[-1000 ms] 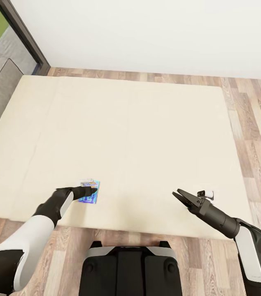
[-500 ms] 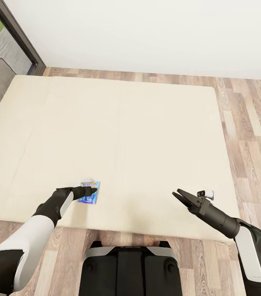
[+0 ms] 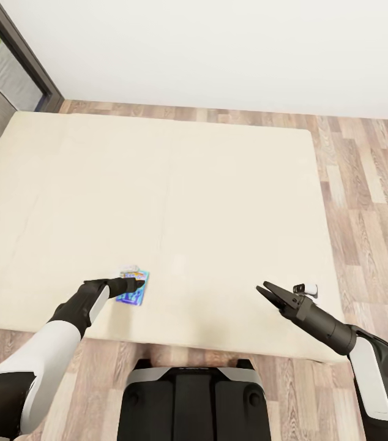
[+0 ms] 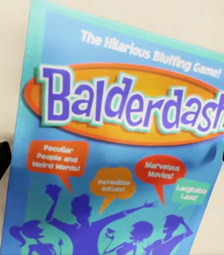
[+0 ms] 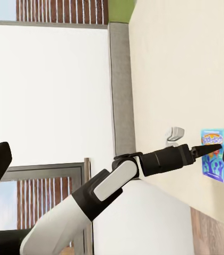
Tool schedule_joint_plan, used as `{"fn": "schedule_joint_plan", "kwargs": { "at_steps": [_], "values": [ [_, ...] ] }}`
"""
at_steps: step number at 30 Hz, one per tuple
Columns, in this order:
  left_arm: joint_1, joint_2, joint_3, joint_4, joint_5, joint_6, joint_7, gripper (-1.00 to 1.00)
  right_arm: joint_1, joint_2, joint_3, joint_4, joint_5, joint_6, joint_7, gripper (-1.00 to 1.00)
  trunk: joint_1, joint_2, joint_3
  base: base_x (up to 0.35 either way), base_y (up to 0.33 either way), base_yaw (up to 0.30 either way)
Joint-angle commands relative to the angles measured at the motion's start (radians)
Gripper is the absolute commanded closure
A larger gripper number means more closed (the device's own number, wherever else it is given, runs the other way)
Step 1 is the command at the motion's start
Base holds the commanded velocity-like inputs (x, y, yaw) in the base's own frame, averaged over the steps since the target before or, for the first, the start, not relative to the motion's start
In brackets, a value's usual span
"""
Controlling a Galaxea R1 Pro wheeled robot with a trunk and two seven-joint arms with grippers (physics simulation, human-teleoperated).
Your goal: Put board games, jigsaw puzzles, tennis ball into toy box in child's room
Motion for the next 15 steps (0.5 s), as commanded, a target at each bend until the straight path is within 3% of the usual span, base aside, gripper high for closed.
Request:
{"fn": "schedule_joint_plan", "kwargs": {
  "at_steps": [1,15],
  "values": [
    [0.000,0.000,0.001,-0.001,0.009,0.008,-0.001,-1.00,-0.001,0.000,-0.001,0.000,0.002,0.004,0.004,-1.00,0.001,-0.001,-0.001,0.000,-0.121,0.000],
    [0.000,0.000,0.001,-0.002,0.009,0.008,-0.001,-1.00,-0.001,0.000,-0.001,0.000,0.002,0.004,0.004,-1.00,0.001,-0.001,-0.001,0.000,-0.153,0.000]
  ]
}}
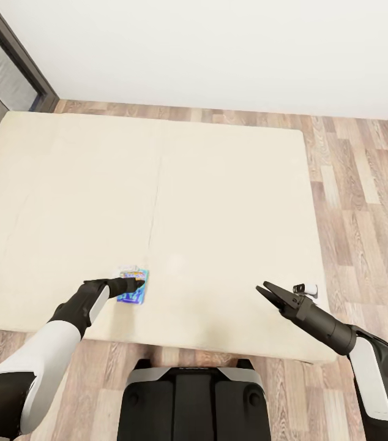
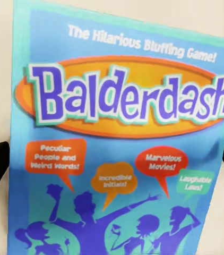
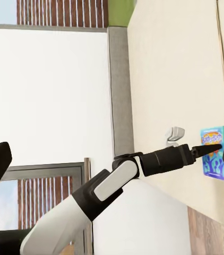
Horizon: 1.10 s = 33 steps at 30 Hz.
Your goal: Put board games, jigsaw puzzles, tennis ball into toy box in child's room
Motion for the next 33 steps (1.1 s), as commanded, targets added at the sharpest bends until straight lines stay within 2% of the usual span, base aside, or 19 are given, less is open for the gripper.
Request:
{"fn": "schedule_joint_plan", "kwargs": {
  "at_steps": [1,33],
  "values": [
    [0.000,0.000,0.001,-0.001,0.008,0.008,-0.001,-1.00,-0.001,0.000,-0.001,0.000,0.002,0.004,0.004,-1.00,0.001,-0.001,-0.001,0.000,-0.093,-0.007],
    [0.000,0.000,0.001,-0.001,0.008,0.008,-0.001,-1.00,-0.001,0.000,-0.001,0.000,0.002,0.004,0.003,-1.00,0.001,-0.001,0.006,0.000,-0.084,-0.020]
  ]
}}
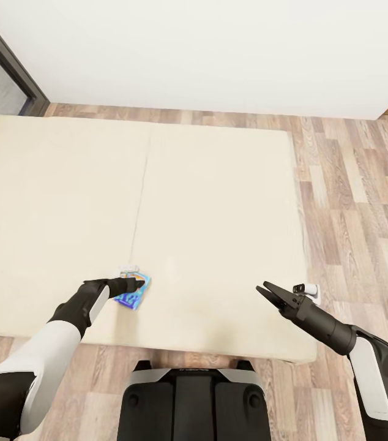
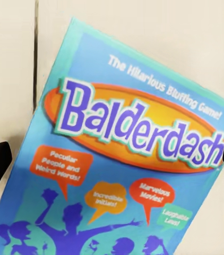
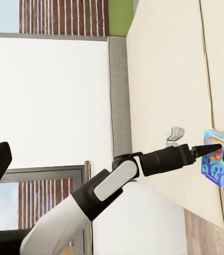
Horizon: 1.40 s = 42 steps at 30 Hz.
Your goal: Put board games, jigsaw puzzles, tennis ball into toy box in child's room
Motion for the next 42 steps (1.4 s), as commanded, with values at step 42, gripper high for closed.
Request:
{"fn": "schedule_joint_plan", "kwargs": {
  "at_steps": [42],
  "values": [
    [0.000,0.000,0.001,-0.001,0.009,0.008,-0.001,-1.00,-0.001,0.000,-0.001,-0.001,0.002,0.004,0.005,-1.00,0.001,-0.002,-0.001,0.000,-0.008,0.000]
  ]
}}
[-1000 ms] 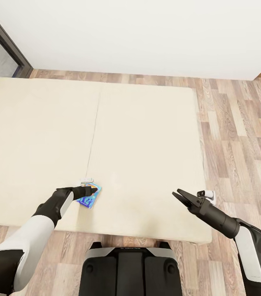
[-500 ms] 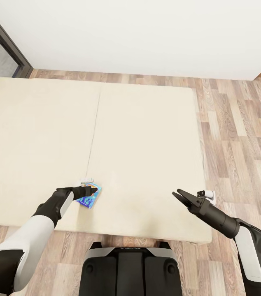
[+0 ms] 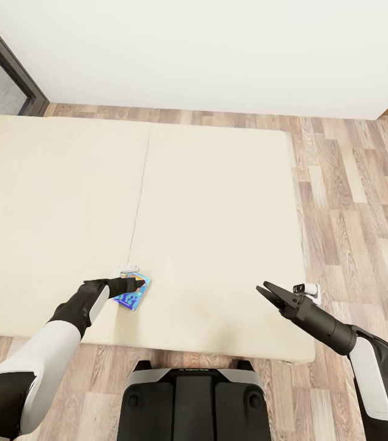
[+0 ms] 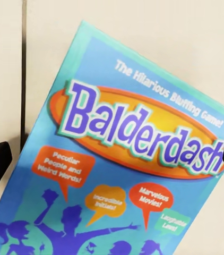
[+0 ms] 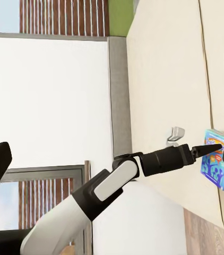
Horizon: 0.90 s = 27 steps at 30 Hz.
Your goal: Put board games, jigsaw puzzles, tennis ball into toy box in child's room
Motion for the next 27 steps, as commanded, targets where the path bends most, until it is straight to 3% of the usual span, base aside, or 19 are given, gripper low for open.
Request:
{"fn": "schedule_joint_plan", "kwargs": {
  "at_steps": [1,27],
  "values": [
    [0.000,0.000,0.001,-0.001,0.008,0.008,-0.001,-1.00,0.000,0.000,-0.001,0.000,0.002,0.004,0.004,-1.00,0.001,-0.001,-0.001,0.000,0.000,0.000],
    [0.000,0.000,0.001,-0.002,0.008,0.008,-0.002,-1.00,0.000,0.000,-0.001,0.001,0.002,0.004,0.004,-1.00,0.001,-0.001,-0.001,0.000,0.000,0.000]
  ]
}}
